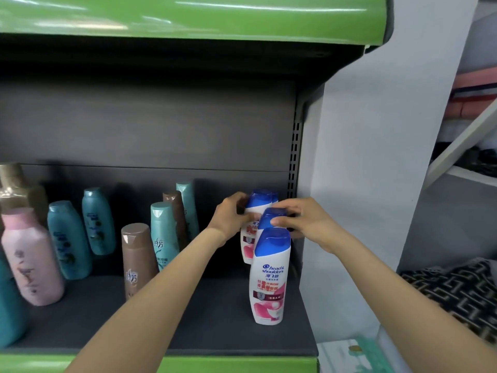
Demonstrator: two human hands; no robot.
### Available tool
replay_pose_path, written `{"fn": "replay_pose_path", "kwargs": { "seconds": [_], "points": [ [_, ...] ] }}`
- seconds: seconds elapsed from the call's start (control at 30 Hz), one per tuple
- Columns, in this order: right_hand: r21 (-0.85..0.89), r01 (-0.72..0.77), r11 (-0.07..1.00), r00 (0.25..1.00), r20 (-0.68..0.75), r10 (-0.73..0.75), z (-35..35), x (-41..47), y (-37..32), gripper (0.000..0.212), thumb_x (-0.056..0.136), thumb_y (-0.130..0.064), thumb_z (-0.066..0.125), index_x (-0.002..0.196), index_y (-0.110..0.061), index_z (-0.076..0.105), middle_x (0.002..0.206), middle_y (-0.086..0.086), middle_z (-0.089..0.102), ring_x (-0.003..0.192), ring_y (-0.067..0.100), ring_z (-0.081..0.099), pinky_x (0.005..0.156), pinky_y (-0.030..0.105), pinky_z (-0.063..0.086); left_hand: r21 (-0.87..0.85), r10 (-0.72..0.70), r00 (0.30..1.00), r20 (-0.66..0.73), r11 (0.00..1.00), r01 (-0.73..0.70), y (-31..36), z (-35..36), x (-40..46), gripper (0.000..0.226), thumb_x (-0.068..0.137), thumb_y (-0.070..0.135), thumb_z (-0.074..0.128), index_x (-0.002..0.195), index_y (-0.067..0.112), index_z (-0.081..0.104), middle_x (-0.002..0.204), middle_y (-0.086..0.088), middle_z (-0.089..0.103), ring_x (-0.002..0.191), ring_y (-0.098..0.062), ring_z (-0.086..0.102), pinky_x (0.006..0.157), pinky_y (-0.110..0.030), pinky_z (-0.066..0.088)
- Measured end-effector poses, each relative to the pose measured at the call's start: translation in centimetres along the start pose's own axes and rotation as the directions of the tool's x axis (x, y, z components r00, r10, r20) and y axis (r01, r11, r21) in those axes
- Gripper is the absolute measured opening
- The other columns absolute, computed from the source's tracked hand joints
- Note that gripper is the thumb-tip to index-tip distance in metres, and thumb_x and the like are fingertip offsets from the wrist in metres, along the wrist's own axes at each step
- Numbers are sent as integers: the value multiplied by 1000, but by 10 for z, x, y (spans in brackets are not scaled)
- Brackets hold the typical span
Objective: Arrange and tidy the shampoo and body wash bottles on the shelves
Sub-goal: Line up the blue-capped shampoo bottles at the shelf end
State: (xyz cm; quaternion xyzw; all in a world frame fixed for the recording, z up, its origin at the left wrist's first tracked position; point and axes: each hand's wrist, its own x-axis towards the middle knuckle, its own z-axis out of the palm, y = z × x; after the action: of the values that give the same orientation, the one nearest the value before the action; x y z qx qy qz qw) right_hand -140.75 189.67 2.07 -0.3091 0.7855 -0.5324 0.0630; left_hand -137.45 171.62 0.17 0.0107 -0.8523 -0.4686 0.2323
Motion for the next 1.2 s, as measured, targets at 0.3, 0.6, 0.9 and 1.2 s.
{"fn": "replay_pose_path", "kwargs": {
  "seconds": [0.3, 0.6, 0.9, 1.2],
  "points": [
    [39, 11, 999, 1000, -5, -11, 1, -1, 2, 25, 85, -11, 69, 106, -24, 62, 97, -7, 66, 91, 11, 65, 75, 28, 58, -73, -9, 995, 102, 997, 17, -14, 10, 1, 23, 87, 5, 61, 105, 19, 56, 105, -3, 62, 99, -23, 61, 77, -37, 56],
    [73, 6, 997, 1000, -23, -4, 0, -1, 3, 22, 85, -14, 69, 105, -20, 63, 105, 4, 68, 95, 17, 66, 76, 28, 58, -52, -26, 996, 91, 998, 31, -18, 5, 6, 32, 90, 9, 59, 120, 16, 57, 120, -6, 61, 114, -23, 56, 94, -44, 49],
    [60, 34, 998, 999, -40, -32, -1, -2, 0, 20, 87, -11, 66, 104, -21, 66, 102, -4, 67, 92, 10, 65, 70, 23, 58, 50, 136, 984, 111, 989, -142, 1, 1, 12, 35, 91, 5, 55, 123, 19, 58, 110, 3, 57, 110, -17, 55, 93, -39, 51],
    [47, 31, 998, 997, -71, -28, 2, -4, 0, 20, 86, -13, 67, 104, -21, 66, 109, 0, 66, 100, 16, 64, 69, 24, 59, -3, 124, 985, 117, 992, -124, 1, 2, 10, 33, 92, 4, 53, 120, 19, 59, 120, -7, 59, 114, -22, 55, 91, -42, 53]
  ]
}}
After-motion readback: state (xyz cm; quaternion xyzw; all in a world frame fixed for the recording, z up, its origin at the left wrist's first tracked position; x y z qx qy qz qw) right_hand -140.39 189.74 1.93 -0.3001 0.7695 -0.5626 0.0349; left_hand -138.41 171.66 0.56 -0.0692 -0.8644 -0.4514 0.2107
